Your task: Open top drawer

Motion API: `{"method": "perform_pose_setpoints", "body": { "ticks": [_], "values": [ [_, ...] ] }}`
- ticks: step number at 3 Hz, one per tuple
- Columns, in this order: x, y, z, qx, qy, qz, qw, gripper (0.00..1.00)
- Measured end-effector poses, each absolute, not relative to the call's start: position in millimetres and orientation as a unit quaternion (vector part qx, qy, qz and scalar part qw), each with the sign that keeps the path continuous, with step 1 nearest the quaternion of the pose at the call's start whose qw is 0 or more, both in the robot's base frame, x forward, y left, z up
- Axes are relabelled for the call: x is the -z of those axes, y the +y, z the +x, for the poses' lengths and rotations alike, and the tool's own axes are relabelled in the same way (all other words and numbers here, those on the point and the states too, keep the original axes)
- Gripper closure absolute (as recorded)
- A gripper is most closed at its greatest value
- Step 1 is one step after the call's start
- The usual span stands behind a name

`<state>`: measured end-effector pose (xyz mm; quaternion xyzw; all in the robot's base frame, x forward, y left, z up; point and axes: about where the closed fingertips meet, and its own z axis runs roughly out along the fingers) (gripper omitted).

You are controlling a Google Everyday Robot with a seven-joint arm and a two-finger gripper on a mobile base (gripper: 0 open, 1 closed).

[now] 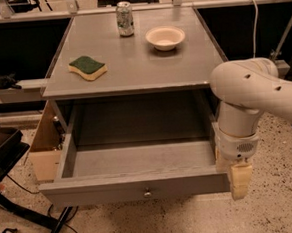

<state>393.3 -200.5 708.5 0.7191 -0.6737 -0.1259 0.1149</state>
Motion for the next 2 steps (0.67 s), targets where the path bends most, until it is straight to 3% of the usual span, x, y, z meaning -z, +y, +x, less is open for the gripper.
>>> {"method": "perform_pose_setpoints", "body": {
  "ticks": [1, 2],
  "values": [
    [-725.6, -199.0, 406.2, 0.078, -0.678, 0.727, 0.079, 0.15],
    [-716.4, -201.1, 421.5, 0.074, -0.676, 0.732, 0.041, 0.0]
  ]
}}
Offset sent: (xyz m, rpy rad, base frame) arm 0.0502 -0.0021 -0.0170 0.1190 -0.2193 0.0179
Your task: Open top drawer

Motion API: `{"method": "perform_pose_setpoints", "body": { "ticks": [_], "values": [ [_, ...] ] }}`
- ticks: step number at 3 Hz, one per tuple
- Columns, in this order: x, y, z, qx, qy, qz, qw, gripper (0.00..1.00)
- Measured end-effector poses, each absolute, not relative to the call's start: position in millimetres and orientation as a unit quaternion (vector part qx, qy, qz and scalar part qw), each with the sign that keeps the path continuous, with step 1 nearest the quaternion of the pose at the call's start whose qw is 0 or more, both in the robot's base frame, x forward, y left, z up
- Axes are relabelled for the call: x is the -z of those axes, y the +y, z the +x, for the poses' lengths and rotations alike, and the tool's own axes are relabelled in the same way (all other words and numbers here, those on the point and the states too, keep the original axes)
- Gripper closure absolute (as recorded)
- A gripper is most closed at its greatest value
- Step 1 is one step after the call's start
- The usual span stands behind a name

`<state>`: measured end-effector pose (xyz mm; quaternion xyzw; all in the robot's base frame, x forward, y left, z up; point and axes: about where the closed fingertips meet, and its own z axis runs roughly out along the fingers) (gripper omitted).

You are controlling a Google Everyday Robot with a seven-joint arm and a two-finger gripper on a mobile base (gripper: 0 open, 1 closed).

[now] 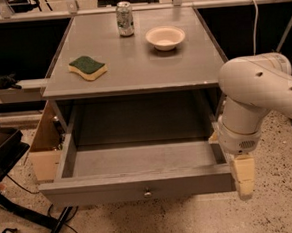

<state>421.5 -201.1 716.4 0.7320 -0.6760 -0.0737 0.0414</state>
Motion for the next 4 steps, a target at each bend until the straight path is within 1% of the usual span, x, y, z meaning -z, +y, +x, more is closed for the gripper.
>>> {"method": "perform_pose_setpoints", "body": {
  "ticks": [1, 2, 3, 4],
  "values": [
    [-683.2, -205.2, 432.4, 0.097, -0.672, 0.734, 0.02, 0.0],
    [-683.1, -205.3, 431.8, 0.097, -0.672, 0.734, 0.02, 0.0],
    [-669.5, -204.6, 396.3, 0.122, -0.668, 0.732, 0.057, 0.23],
    [-662.8, -198.5, 374.6, 0.143, -0.659, 0.734, 0.083, 0.46]
  ]
}}
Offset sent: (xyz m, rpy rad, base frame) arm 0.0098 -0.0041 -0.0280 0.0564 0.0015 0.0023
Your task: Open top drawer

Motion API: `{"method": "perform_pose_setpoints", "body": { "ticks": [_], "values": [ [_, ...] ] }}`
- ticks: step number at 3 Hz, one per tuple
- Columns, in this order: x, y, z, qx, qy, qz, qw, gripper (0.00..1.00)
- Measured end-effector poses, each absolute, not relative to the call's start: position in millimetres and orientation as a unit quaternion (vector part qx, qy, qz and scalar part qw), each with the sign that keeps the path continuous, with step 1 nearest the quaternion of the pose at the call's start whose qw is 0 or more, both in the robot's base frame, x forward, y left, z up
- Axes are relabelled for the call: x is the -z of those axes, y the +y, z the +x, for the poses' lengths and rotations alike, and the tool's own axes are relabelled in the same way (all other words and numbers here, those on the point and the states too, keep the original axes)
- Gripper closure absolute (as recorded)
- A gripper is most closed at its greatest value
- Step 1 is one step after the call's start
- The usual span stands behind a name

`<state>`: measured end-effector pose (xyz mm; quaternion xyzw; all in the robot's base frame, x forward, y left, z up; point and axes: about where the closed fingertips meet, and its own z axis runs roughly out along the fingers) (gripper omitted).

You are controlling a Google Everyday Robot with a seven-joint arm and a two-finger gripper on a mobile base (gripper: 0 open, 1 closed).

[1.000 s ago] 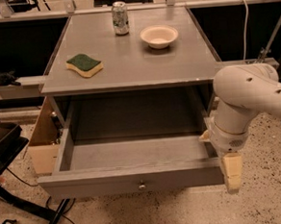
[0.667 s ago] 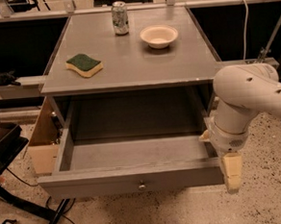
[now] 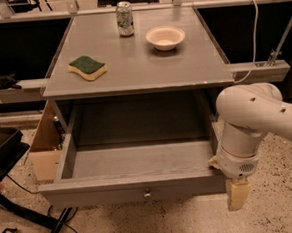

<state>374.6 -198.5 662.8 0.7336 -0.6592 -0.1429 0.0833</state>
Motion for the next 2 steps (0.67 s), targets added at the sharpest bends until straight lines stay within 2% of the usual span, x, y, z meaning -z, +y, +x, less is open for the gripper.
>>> {"method": "perform_pose_setpoints", "body": {
  "ticks": [1, 2],
  "values": [
    [-668.0, -194.0, 371.5, 0.146, -0.654, 0.737, 0.089, 0.76],
    [-668.2, -194.1, 371.3, 0.148, -0.652, 0.738, 0.091, 0.99]
  ]
}}
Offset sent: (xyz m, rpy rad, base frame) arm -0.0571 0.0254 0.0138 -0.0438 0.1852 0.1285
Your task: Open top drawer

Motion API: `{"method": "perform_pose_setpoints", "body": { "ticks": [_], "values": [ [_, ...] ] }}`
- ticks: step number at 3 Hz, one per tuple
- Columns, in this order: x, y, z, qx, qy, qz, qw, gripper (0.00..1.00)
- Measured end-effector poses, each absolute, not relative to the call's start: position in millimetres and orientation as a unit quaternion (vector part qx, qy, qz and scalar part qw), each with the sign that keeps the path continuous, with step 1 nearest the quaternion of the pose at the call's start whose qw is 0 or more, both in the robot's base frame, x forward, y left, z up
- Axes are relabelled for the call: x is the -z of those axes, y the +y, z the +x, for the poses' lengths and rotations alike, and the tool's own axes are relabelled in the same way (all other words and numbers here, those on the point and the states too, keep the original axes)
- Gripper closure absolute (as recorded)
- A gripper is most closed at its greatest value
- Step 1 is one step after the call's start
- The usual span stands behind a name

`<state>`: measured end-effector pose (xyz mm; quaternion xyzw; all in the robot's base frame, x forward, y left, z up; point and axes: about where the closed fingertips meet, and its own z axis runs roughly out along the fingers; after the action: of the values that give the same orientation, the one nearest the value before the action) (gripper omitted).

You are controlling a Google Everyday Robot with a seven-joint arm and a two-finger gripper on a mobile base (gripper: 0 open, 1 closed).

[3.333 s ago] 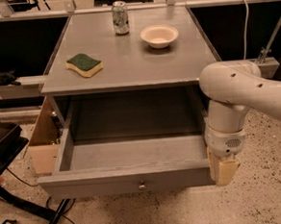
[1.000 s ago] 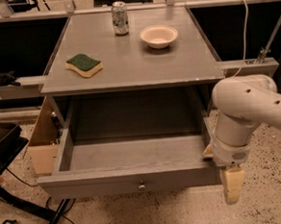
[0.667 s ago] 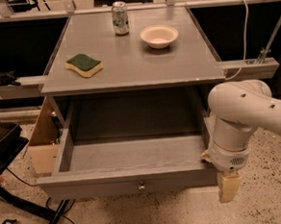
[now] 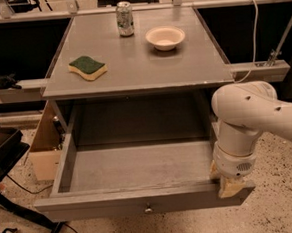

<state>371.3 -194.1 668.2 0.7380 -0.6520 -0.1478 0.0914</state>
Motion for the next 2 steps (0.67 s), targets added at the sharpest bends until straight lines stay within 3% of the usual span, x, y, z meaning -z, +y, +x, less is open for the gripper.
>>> {"method": "perform_pose_setpoints", "body": {
  "ticks": [1, 2],
  "values": [
    [-668.6, -194.0, 373.3, 0.147, -0.652, 0.738, 0.089, 0.0],
    [-694.7, -203.2, 379.0, 0.113, -0.661, 0.739, 0.063, 0.0]
  ]
}}
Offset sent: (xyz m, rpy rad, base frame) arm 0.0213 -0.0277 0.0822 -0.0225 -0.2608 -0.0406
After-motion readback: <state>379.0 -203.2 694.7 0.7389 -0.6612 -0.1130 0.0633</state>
